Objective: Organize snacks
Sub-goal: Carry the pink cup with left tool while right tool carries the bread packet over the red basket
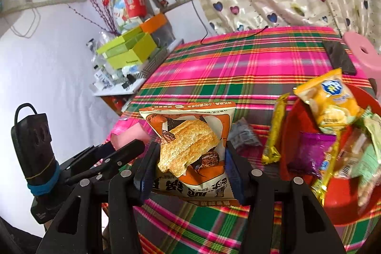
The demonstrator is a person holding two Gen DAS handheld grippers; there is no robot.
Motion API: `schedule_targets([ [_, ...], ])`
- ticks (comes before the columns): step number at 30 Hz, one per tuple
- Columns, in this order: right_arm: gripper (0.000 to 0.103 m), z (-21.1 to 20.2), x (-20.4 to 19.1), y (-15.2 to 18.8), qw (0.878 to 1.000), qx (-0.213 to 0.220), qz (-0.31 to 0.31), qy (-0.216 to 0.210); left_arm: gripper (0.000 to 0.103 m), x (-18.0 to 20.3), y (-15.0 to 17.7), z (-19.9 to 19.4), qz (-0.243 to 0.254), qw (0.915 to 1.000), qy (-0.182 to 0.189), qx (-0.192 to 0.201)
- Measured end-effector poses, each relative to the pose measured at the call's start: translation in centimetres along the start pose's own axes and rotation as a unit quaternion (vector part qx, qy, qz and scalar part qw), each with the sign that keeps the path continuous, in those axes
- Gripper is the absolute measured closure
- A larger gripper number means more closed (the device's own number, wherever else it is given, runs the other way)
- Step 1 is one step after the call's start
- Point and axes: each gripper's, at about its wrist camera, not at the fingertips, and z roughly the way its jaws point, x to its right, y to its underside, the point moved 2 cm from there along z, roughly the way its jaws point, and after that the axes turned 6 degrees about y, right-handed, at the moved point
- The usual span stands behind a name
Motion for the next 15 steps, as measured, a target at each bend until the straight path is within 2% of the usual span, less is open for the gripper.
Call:
schedule_targets([
  [9, 0.051, -3.4, 3.0, 0.3, 0.999, 0.029, 0.027, 0.018, 0.058, 2.6, -0.1, 0.3, 0.016, 0.9995, 0.026, -0.004],
  [15, 0.051, -5.5, 6.3, 0.2, 0.996, 0.048, 0.058, 0.037, 0.058, 2.5, -0.6, 0.5, 0.008, 0.9996, 0.027, -0.001],
])
